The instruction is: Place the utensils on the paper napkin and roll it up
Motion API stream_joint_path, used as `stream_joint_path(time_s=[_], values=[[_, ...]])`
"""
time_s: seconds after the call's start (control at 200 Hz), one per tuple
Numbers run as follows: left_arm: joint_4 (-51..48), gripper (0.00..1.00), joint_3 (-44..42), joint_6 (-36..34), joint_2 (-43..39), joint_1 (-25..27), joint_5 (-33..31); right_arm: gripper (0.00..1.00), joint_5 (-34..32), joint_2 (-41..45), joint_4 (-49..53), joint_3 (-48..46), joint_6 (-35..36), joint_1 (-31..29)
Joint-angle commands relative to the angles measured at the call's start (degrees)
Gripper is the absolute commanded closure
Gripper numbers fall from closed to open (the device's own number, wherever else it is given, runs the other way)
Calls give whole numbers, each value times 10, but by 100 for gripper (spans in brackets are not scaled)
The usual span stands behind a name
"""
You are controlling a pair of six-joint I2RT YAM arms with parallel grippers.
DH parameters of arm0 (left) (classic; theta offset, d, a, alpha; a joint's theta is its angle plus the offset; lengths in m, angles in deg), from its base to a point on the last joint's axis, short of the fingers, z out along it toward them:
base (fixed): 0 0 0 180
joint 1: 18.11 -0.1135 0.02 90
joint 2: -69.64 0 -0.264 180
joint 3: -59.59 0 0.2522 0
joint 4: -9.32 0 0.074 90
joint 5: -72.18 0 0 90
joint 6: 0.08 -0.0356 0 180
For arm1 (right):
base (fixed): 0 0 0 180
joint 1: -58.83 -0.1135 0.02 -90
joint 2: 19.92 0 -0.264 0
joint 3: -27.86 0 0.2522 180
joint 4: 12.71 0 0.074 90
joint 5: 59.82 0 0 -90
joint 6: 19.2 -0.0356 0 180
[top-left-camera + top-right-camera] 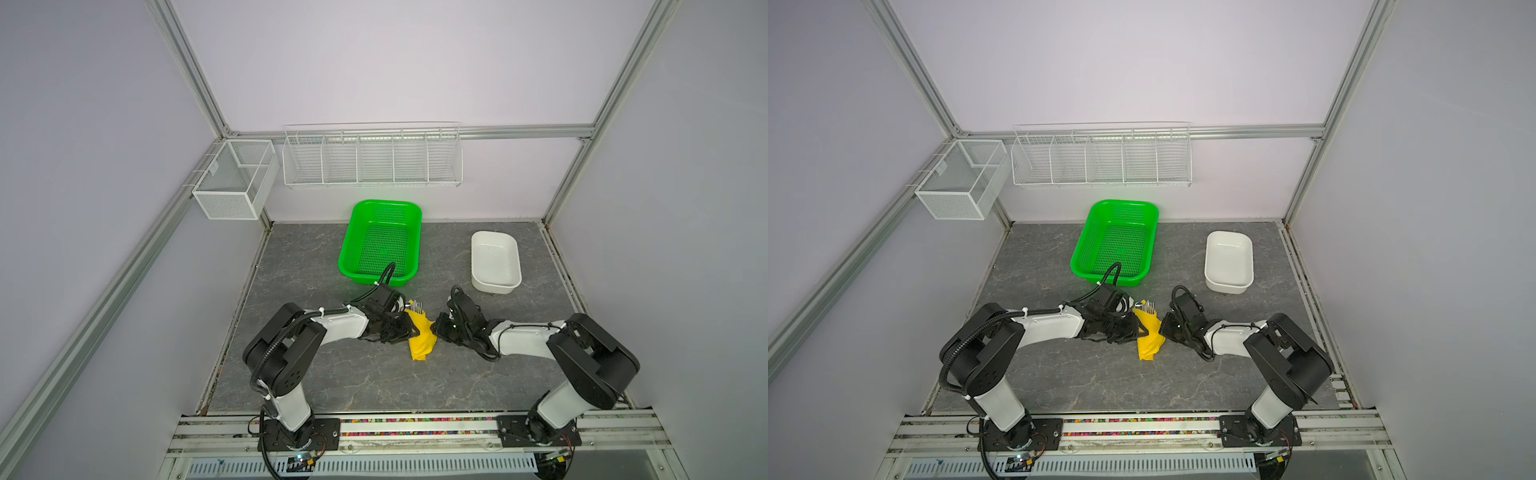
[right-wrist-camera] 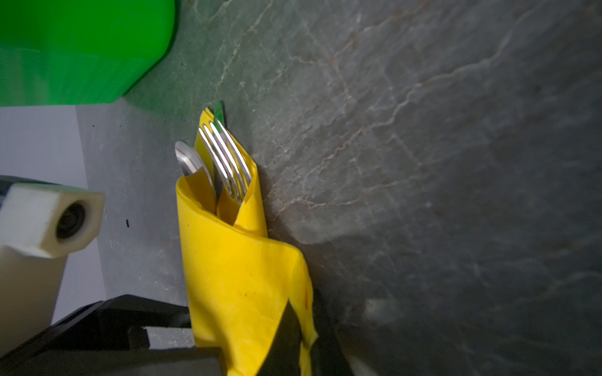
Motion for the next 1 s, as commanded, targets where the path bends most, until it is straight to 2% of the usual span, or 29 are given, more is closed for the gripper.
stream_joint_path(time_s=[0.0, 0.185, 0.345, 0.495, 0.575, 0.75, 0.995], values=[[-32, 65, -3, -2, 30, 7, -37, 87, 1, -3, -2, -10, 5, 5], [-38, 67, -7, -8, 36, 11, -48, 79, 1, 23, 16, -5, 15, 8], [-39, 68, -10, -12, 35, 11, -52, 57, -29, 76, 87, 10, 32, 12], [-40, 68, -8, -14, 37, 12, -55, 54, -54, 125, 154, 30, 56, 13], [-38, 68, -8, -14, 37, 12, -55, 56, -42, 136, 157, 41, 74, 7], [-39, 68, -8, -16, 36, 12, -56, 74, -2, 88, 163, 93, 92, -16], [-41, 68, -6, -18, 37, 12, -55, 74, 26, -2, 140, 120, 75, -23]])
